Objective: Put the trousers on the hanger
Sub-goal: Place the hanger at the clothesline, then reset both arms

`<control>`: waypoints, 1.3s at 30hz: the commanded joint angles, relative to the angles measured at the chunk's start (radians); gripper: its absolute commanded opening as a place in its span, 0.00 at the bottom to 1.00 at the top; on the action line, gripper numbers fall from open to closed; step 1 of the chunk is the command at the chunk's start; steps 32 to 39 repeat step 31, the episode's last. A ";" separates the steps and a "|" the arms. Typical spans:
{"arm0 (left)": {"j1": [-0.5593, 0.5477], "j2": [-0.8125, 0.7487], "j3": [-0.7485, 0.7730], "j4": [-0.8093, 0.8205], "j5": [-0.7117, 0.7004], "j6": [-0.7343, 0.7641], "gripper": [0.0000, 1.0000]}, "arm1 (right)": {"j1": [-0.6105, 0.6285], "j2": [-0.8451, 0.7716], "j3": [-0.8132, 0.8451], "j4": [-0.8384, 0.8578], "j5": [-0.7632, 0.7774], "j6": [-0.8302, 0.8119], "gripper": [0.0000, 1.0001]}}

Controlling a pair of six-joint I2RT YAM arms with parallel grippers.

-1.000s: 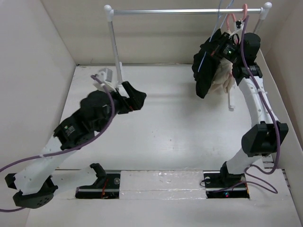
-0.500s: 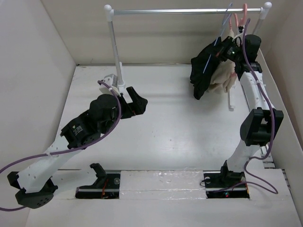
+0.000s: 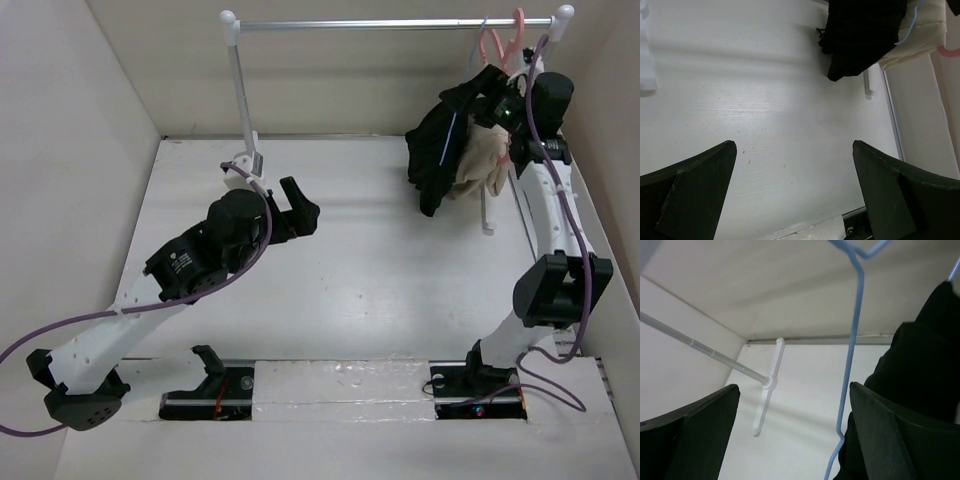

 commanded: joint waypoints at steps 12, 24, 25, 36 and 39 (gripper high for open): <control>0.003 0.087 0.213 0.060 0.016 0.118 0.99 | -0.012 -0.409 -0.126 -0.256 0.429 -0.311 1.00; 0.003 -0.090 -0.102 -0.072 -0.063 0.022 0.99 | 0.198 -1.128 -0.750 -0.463 0.429 -0.475 1.00; 0.003 -0.106 -0.148 -0.063 -0.041 0.022 0.99 | 0.198 -1.174 -0.792 -0.503 0.436 -0.475 1.00; 0.003 -0.155 -0.299 0.138 0.082 -0.033 0.99 | 0.198 -1.311 -0.886 -0.618 0.443 -0.483 1.00; 0.003 -0.155 -0.299 0.138 0.082 -0.033 0.99 | 0.198 -1.311 -0.886 -0.618 0.443 -0.483 1.00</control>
